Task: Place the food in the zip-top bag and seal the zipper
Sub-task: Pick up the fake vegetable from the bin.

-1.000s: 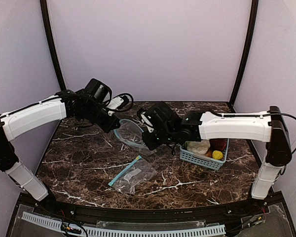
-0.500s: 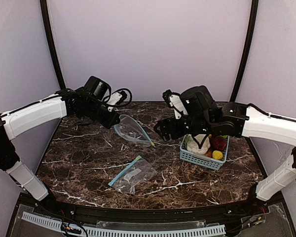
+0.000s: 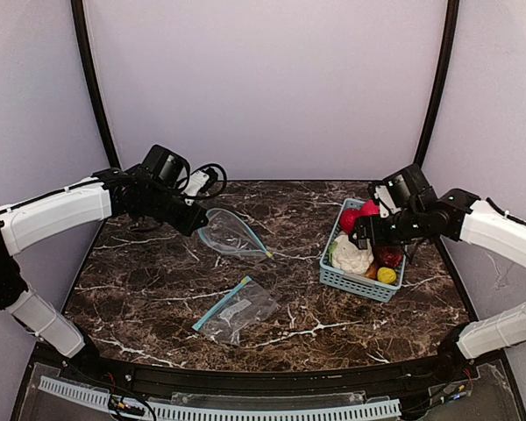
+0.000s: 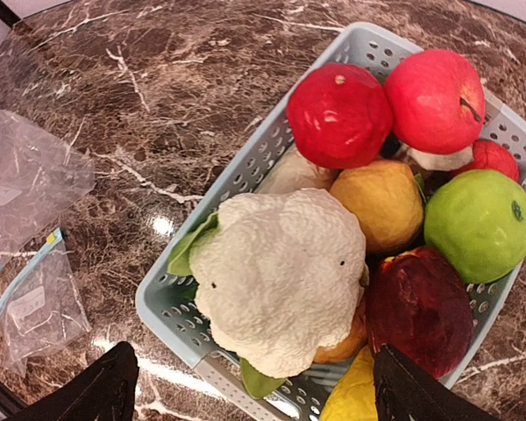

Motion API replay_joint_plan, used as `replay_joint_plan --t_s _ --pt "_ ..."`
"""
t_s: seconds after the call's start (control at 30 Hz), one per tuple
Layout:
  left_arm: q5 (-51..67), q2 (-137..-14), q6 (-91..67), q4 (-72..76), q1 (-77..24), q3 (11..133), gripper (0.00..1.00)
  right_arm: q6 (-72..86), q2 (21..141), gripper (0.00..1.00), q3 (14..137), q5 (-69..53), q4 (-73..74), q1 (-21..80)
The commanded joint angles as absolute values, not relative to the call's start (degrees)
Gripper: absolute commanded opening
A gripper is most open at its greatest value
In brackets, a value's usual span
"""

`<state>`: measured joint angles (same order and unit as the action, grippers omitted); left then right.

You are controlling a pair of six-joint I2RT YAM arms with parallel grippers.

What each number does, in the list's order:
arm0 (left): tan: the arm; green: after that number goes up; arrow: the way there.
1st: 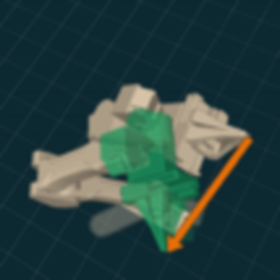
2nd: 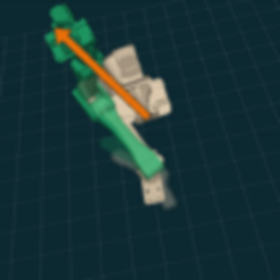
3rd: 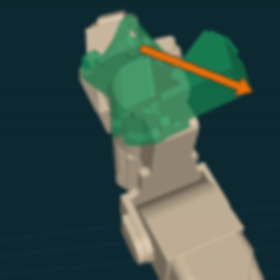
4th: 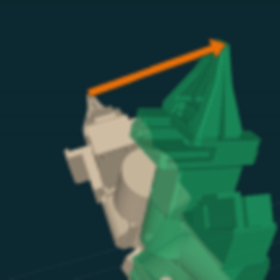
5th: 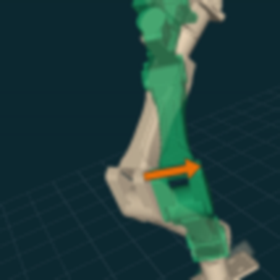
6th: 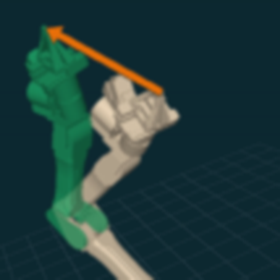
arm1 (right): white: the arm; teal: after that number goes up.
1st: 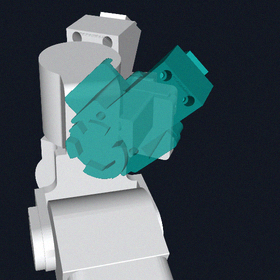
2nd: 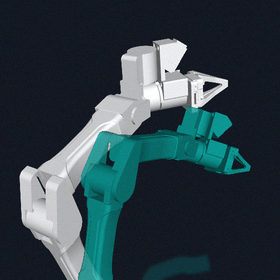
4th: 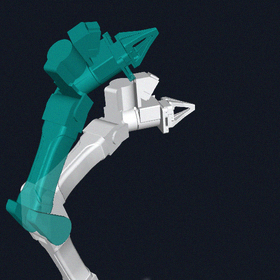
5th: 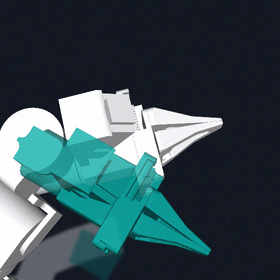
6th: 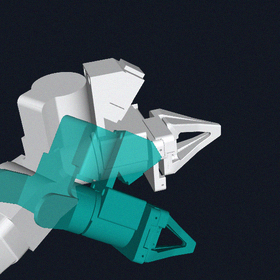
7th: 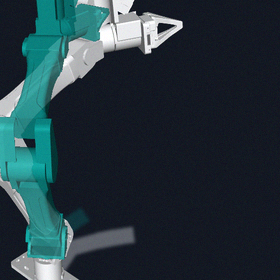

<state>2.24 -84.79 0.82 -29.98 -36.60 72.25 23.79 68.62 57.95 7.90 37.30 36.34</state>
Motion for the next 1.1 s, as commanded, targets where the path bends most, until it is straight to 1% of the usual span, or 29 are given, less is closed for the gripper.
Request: replay_joint_plan --t_s 0.0,0.1,0.33,0.4,0.5,0.6,0.73,0.83,0.97,1.07 --pt "3.2 -83.6 0.3 -29.6 -36.5 71.3 0.01 22.0 70.4 0.9 56.6 1.3 37.4 32.6" --pt "3.5 -83.4 0.3 -29.5 -36.5 71.2 0.01 20.6 72.4 0.88 56.2 1.2 36.7 31.2" --pt "3.6 -83.5 0.3 -29.6 -36.5 71.2 0.01 19.8 76.5 0.73 56.8 1.2 34.0 30.2" --pt "3.7 -83.6 0.3 -29.6 -36.6 71.2 0.01 20.1 77.8 0.72 56.9 2.5 33.8 30.1" --pt "3.6 -83.6 0.3 -29.6 -36.5 71.2 0.01 20.0 79.6 0.75 56.8 3.1 33.1 30.0" --pt "3.7 -83.7 0.3 -29.6 -36.5 71.2 0.01 20.2 81.1 0.73 56.5 2.3 32.0 30.1" --pt "3.6 -83.8 0.3 -29.7 -36.5 71.2 0.01 20.5 81.9 0.63 56.0 2.2 30.8 30.1" --pt "3.6 -83.8 0.3 -29.7 -36.6 71.2 0.01 20.8 82.4 0.53 55.6 2.2 30.2 30.1" --pt "3.7 -83.8 0.3 -29.8 -36.5 71.2 0.01 21.1 83.2 0.47 55.0 2.8 29.9 30.0" --pt "3.5 -83.7 0.3 -29.7 -36.5 71.2 0.01 21.3 83.8 0.38 54.9 3.0 29.6 30.1"
